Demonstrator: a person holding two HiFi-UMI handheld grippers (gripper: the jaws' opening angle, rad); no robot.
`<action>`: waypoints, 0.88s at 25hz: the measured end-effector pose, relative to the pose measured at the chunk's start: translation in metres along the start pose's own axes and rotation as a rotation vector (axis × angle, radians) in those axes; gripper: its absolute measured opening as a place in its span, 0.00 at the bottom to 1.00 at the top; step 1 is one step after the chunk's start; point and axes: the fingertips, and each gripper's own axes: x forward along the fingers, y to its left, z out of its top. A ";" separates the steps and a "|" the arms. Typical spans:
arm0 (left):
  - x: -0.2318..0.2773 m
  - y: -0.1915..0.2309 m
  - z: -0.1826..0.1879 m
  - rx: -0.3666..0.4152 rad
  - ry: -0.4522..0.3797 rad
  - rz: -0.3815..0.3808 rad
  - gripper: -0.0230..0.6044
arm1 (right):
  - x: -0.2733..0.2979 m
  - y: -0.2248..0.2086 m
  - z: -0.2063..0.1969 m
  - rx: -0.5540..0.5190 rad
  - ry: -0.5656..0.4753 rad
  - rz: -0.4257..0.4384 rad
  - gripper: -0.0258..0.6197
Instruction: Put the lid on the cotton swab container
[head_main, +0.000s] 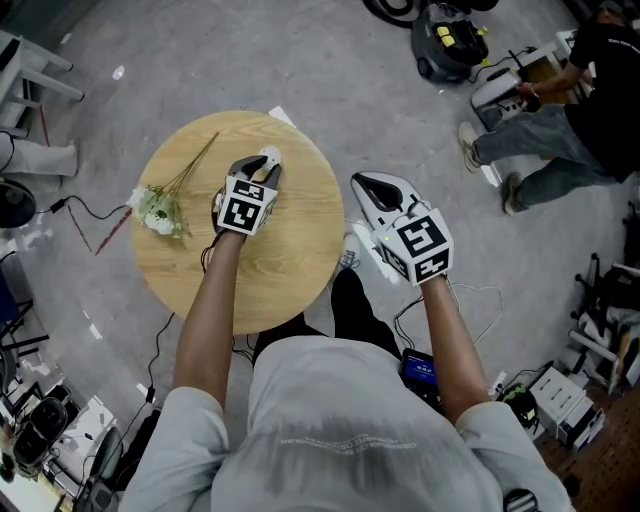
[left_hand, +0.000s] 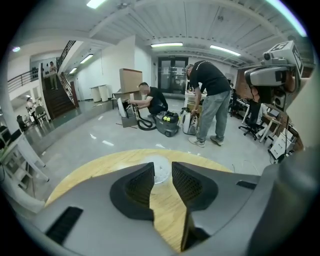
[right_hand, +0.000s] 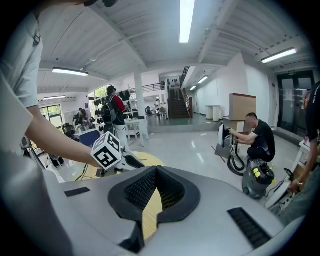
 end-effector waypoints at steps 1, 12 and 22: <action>0.001 0.001 -0.002 -0.004 -0.001 0.003 0.23 | 0.001 0.001 -0.001 0.002 0.000 0.000 0.08; -0.003 0.001 0.002 -0.040 0.009 -0.015 0.23 | -0.011 0.004 0.013 -0.022 -0.027 -0.020 0.08; -0.055 0.016 0.052 -0.251 -0.171 -0.024 0.21 | -0.041 -0.014 0.072 -0.100 -0.119 -0.076 0.08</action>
